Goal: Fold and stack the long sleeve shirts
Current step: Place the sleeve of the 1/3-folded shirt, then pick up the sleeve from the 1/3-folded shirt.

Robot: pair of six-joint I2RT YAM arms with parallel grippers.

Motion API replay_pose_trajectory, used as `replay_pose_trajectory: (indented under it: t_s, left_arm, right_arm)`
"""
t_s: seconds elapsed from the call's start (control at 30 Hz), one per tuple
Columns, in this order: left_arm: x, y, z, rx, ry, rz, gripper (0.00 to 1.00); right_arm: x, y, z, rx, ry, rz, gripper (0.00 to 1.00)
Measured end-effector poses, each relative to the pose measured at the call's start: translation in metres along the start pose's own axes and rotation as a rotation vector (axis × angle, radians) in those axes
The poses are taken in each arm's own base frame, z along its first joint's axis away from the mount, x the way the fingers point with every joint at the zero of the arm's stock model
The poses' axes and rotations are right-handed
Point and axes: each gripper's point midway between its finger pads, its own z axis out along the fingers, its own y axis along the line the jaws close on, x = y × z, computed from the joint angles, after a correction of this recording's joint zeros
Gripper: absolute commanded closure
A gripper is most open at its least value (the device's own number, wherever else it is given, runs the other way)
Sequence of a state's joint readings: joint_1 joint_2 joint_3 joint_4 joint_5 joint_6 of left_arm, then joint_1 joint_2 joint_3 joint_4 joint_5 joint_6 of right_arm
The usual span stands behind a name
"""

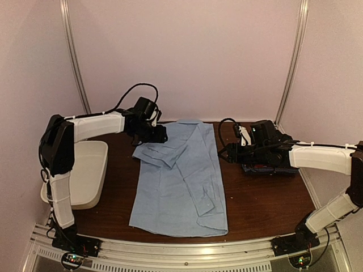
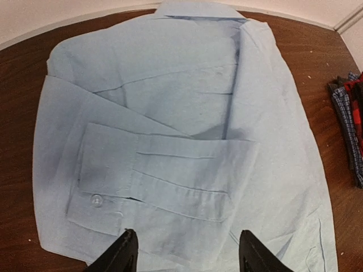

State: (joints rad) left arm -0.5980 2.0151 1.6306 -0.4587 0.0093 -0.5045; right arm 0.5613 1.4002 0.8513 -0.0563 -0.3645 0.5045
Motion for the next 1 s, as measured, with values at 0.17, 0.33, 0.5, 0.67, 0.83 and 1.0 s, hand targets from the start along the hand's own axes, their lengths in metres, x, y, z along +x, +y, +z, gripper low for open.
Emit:
replay_pose_trajectory:
  t_s: [0.17, 0.33, 0.5, 0.67, 0.83, 1.0]
  left_arm:
    - [-0.008, 0.06, 0.008, -0.057, 0.006, -0.109, 0.4]
    - [-0.001, 0.096, 0.026, -0.066, 0.041, -0.168, 0.4]
    - [0.017, 0.105, 0.047, -0.037, 0.104, -0.182, 0.41]
    - [0.026, 0.106, 0.06, -0.026, 0.133, -0.177, 0.39]
    - [0.02, 0.109, 0.068, -0.04, 0.123, -0.169, 0.38]
    - [0.02, 0.11, 0.08, -0.037, 0.13, -0.165, 0.39]
  right_arm:
    - [0.0, 0.0, 0.0, 0.002, 0.0, -0.001, 0.38]
    - [0.0, -0.001, 0.0, 0.003, 0.001, -0.001, 0.38]
    - [0.0, -0.001, 0.0, 0.003, 0.001, -0.002, 0.38]
    - [0.0, -0.001, 0.0, 0.003, 0.001, -0.002, 0.38]
    - [0.0, -0.001, 0.0, 0.004, 0.001, -0.002, 0.38]
    - [0.002, -0.001, 0.0, 0.006, 0.007, -0.001, 0.38]
